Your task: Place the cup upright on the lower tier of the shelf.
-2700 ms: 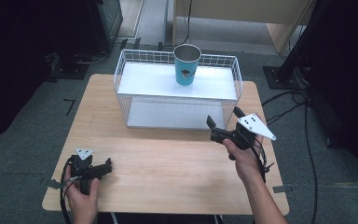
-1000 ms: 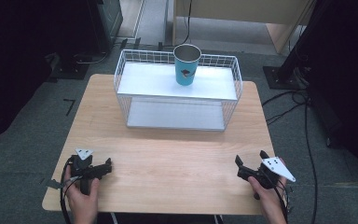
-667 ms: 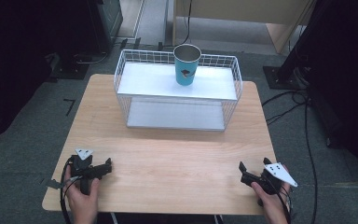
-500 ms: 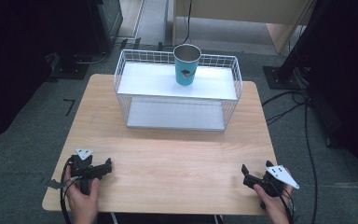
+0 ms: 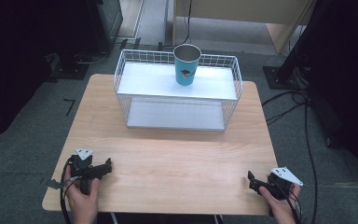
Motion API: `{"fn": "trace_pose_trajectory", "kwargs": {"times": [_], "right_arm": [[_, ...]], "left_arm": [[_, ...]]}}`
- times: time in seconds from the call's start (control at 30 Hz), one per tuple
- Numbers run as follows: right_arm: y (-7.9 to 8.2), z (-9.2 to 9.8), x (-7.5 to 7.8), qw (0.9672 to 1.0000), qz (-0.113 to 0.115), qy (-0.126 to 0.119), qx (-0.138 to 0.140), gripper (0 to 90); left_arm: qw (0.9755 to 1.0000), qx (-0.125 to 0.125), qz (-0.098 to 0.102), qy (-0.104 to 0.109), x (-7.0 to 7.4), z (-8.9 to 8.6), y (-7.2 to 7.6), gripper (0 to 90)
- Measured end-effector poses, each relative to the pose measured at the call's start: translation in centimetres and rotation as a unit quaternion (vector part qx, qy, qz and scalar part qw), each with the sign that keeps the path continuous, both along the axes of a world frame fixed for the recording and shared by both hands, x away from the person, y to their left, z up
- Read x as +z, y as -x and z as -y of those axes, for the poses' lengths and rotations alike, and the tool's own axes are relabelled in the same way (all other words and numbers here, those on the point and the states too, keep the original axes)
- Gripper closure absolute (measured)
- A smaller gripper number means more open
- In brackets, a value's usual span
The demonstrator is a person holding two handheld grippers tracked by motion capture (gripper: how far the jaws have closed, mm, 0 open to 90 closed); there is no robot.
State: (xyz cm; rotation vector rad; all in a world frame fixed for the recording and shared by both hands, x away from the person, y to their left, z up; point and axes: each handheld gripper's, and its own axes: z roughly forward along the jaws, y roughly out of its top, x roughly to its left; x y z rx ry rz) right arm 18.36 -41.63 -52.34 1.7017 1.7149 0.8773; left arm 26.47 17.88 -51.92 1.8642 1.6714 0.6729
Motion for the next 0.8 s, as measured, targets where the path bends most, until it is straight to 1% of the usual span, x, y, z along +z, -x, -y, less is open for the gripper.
{"fn": "trace_pose_trajectory", "kwargs": {"times": [0.07, 0.1, 0.17, 0.27, 0.4, 0.8], "right_arm": [[-0.19, -0.09, -0.16, 0.9995, -0.024, 0.02, -0.005, 2.4], [-0.24, -0.2, -0.21, 0.9991, -0.034, 0.022, -0.009, 3.2], [-0.3, -0.26, -0.28, 0.9988, -0.042, 0.025, -0.006, 3.4], [-0.32, -0.16, -0.29, 0.9988, -0.045, 0.016, -0.005, 3.4], [-0.28, -0.18, -0.31, 0.9988, -0.045, 0.017, 0.006, 3.3], [-0.37, -0.2, -0.31, 0.9987, -0.047, 0.016, 0.008, 2.1]], "left_arm": [[1.0, 0.0, 0.0, 0.0, 0.0, 0.0, 0.0, 0.0], [1.0, 0.0, 0.0, 0.0, 0.0, 0.0, 0.0, 0.0], [1.0, 0.0, 0.0, 0.0, 0.0, 0.0, 0.0, 0.0], [1.0, 0.0, 0.0, 0.0, 0.0, 0.0, 0.0, 0.0], [1.0, 0.0, 0.0, 0.0, 0.0, 0.0, 0.0, 0.0], [1.0, 0.0, 0.0, 0.0, 0.0, 0.0, -0.01, 0.0]]}}
